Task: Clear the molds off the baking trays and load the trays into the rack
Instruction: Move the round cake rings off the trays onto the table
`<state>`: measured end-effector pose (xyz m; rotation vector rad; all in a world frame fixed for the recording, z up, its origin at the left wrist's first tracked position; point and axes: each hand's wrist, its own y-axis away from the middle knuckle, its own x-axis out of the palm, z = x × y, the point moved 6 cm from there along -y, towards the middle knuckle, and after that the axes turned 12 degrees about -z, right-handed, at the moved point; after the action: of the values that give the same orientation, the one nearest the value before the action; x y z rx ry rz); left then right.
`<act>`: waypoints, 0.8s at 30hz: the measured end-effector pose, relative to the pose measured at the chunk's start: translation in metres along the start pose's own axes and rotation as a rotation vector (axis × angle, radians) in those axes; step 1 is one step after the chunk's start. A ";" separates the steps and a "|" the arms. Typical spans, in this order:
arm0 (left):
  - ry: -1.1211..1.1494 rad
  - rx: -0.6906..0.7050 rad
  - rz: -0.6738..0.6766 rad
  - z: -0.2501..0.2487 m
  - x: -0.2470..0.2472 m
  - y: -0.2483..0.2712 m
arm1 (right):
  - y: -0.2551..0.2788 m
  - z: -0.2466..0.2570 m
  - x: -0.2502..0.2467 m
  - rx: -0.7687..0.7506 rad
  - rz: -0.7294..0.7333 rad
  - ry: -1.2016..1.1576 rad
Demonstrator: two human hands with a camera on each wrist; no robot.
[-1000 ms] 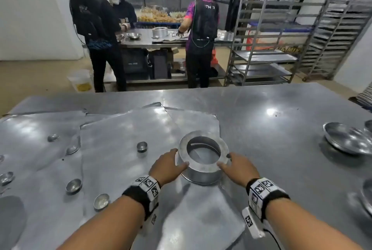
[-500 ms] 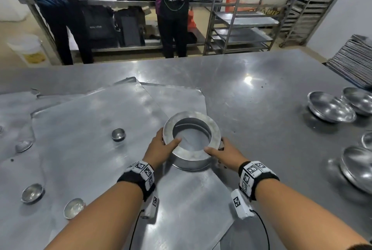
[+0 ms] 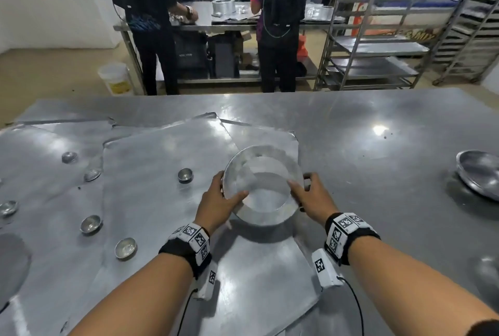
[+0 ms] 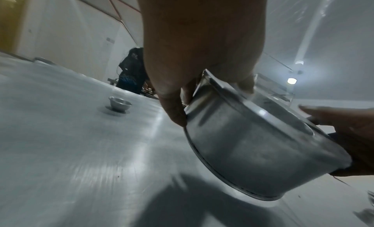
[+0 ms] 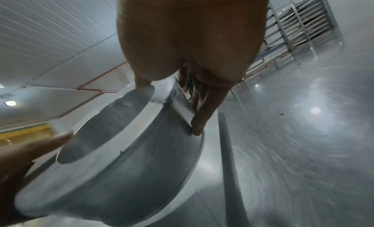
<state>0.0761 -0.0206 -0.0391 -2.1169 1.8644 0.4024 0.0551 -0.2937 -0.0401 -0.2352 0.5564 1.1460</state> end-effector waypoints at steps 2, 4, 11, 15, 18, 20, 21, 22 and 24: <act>0.056 -0.029 -0.035 -0.008 -0.002 0.004 | 0.002 0.010 -0.007 -0.014 -0.020 -0.074; 0.094 -0.033 -0.085 -0.019 -0.004 0.008 | 0.004 0.018 -0.016 -0.022 -0.028 -0.107; 0.229 -0.029 -0.189 -0.049 -0.003 0.018 | -0.004 0.027 -0.031 -0.064 0.018 -0.278; 0.321 -0.047 -0.149 -0.047 0.000 0.031 | 0.001 0.028 -0.036 -0.060 0.044 -0.303; 0.368 -0.110 -0.109 -0.029 0.002 0.040 | 0.009 0.026 -0.037 -0.059 0.066 -0.297; 0.372 -0.137 -0.105 -0.021 0.004 0.047 | 0.015 0.024 -0.035 -0.058 0.079 -0.312; 0.373 -0.140 -0.114 -0.022 0.005 0.051 | 0.018 0.023 -0.033 -0.061 0.080 -0.316; 0.368 -0.125 -0.123 -0.024 0.005 0.055 | 0.019 0.022 -0.032 -0.068 0.079 -0.313; 0.360 -0.149 -0.143 -0.021 0.006 0.061 | 0.023 0.020 -0.030 -0.080 0.079 -0.308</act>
<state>0.0169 -0.0420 -0.0245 -2.5446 1.8969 0.1367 0.0310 -0.2992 -0.0045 -0.1022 0.2497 1.2541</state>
